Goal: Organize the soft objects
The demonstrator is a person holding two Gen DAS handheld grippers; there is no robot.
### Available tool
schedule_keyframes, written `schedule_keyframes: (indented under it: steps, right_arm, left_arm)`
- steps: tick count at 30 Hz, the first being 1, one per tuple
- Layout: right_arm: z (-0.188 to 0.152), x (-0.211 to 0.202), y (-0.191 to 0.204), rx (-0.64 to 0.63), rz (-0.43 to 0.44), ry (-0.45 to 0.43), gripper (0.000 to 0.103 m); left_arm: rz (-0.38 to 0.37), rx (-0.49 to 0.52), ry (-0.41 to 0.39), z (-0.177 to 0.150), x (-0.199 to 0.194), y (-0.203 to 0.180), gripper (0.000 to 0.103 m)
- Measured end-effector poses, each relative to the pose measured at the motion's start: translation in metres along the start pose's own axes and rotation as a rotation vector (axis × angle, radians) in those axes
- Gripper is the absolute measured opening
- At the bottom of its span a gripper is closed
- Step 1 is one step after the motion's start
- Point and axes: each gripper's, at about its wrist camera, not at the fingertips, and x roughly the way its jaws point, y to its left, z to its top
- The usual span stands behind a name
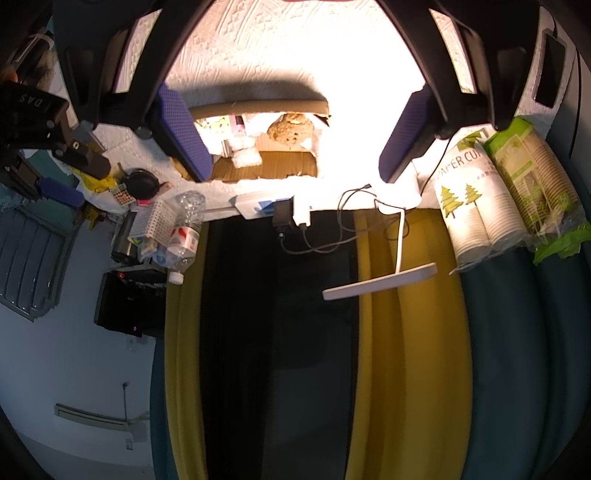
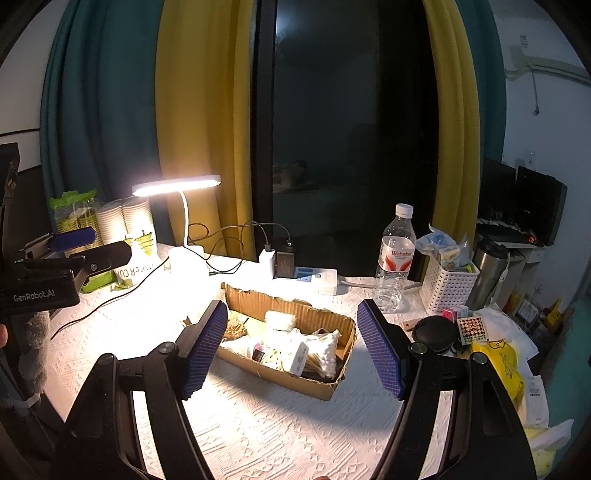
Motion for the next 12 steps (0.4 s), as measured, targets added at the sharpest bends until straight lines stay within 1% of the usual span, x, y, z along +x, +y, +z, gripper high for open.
schedule_keyframes:
  steps: [8,12]
  right_arm:
    - [0.0,0.003,-0.002,0.003,-0.002,0.004,0.076]
    - [0.001,0.013,-0.009,0.008,-0.002,0.019,0.076]
  left_arm:
    - [0.004,0.008,-0.001,0.005,0.009,-0.005,0.093]
    - [0.007,0.048,0.005,0.007,0.021,-0.01,0.093]
